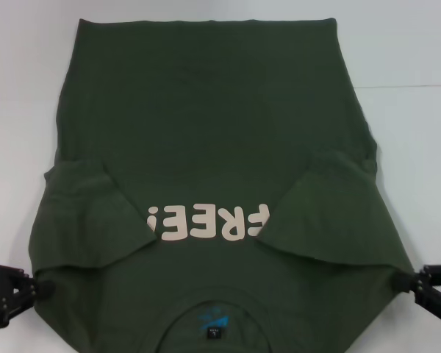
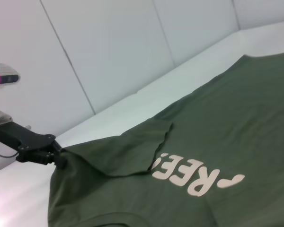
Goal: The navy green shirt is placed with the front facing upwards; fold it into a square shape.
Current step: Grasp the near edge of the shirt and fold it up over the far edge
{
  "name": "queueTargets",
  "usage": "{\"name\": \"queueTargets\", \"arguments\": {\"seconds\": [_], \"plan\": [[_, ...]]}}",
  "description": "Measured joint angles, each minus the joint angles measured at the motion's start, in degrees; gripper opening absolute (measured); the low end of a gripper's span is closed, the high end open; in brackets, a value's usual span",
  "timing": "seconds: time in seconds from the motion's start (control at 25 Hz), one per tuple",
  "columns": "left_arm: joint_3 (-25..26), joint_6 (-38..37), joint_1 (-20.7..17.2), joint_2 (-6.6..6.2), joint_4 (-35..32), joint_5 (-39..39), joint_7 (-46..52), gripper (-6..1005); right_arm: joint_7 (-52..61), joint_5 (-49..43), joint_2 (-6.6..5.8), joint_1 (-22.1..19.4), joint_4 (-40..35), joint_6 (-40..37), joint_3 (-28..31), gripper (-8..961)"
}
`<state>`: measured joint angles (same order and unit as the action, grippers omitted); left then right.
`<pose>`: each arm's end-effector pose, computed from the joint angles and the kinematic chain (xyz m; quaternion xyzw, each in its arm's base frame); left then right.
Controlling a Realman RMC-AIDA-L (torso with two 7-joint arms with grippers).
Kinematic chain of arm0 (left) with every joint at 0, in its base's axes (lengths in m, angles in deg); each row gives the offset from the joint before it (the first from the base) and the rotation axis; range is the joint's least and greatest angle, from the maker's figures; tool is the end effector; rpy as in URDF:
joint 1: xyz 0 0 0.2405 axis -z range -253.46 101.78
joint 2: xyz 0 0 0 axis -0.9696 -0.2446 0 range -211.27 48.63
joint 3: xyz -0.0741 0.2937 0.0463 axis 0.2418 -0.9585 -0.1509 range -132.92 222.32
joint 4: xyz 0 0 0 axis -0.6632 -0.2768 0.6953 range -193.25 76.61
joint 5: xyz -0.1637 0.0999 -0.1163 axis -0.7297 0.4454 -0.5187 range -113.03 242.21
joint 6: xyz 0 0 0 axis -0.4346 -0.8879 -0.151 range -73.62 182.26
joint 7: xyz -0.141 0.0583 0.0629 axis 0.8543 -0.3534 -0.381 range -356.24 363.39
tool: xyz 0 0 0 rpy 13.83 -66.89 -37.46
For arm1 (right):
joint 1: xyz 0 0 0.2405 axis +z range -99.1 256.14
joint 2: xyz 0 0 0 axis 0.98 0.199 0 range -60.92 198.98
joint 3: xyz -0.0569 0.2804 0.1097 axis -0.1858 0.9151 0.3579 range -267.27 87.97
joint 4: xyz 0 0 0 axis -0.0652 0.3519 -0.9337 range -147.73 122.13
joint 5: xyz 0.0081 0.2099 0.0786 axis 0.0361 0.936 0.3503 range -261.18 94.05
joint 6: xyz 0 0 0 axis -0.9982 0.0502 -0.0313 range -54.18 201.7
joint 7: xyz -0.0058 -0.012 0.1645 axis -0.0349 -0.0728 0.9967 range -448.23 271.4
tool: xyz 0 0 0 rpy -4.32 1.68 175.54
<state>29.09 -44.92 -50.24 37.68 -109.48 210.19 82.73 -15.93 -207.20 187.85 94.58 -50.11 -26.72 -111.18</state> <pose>-0.3942 0.3080 0.0182 -0.9347 -0.2986 -0.0920 0.1696 0.3915 0.2611 -0.0138 -0.8964 0.3070 0.2677 0.1748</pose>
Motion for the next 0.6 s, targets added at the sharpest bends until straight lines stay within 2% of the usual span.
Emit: {"name": "queueTargets", "arguments": {"seconds": [0.36,0.6], "plan": [[5.3,-3.6,-1.3,-0.78,0.1,0.3,-9.8,55,-13.2,0.1,0.72,-6.1,3.8,-6.1,8.2,40],[6.2,-6.5,-2.8,-0.88,-0.9,1.0,-13.3,56,-18.1,-0.1,0.77,-9.8,5.5,-9.9,12.2,40]]}}
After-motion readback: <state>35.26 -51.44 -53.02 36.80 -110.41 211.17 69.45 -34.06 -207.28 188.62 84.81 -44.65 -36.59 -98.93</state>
